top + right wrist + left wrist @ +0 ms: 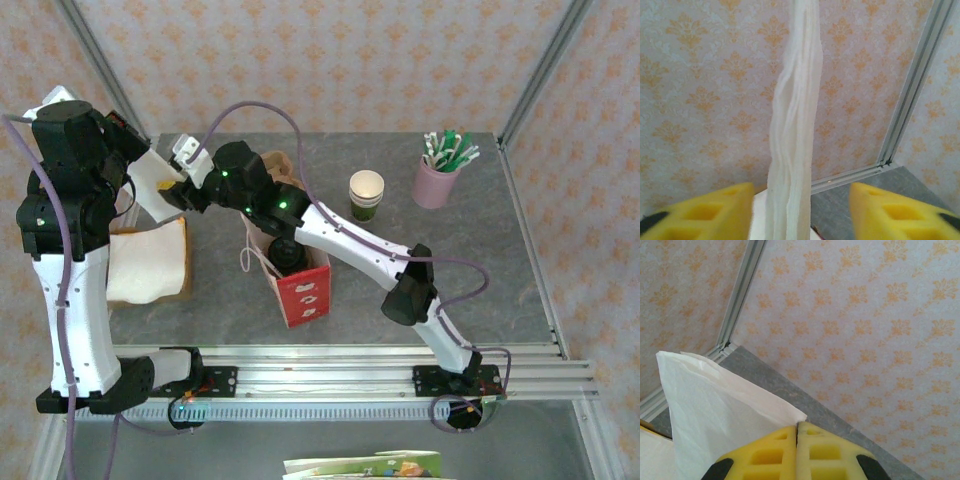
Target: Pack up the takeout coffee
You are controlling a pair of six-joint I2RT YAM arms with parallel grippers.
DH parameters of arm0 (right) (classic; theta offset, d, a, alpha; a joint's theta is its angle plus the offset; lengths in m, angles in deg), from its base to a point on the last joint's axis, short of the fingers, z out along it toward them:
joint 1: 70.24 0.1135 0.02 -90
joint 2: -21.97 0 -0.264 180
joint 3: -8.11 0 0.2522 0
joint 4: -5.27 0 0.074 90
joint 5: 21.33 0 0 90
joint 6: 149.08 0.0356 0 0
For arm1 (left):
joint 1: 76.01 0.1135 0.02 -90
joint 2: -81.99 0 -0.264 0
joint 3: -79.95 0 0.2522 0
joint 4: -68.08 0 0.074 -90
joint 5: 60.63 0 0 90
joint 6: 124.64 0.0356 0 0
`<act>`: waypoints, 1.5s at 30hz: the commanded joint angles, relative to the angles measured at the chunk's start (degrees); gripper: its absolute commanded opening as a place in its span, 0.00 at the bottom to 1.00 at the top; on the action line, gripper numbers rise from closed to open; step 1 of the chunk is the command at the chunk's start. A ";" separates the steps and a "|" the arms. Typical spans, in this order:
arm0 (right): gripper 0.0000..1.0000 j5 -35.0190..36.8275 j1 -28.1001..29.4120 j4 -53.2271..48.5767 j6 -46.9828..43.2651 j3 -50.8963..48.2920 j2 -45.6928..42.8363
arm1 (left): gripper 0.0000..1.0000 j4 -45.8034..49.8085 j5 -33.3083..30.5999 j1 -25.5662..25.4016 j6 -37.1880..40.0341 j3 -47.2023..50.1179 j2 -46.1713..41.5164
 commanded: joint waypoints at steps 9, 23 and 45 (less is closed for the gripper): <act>0.03 0.45 0.08 0.06 1.66 3.19 -0.49 | 0.00 -0.41 2.03 -0.28 -1.32 -0.72 -0.37; 0.00 4.74 0.54 -11.33 8.82 6.47 -6.94 | 0.54 -6.17 3.45 -0.27 -1.52 -0.43 -4.79; 0.00 8.71 0.54 -33.99 36.27 -8.28 -33.64 | 0.72 -12.49 14.61 -0.28 -6.21 2.55 -9.89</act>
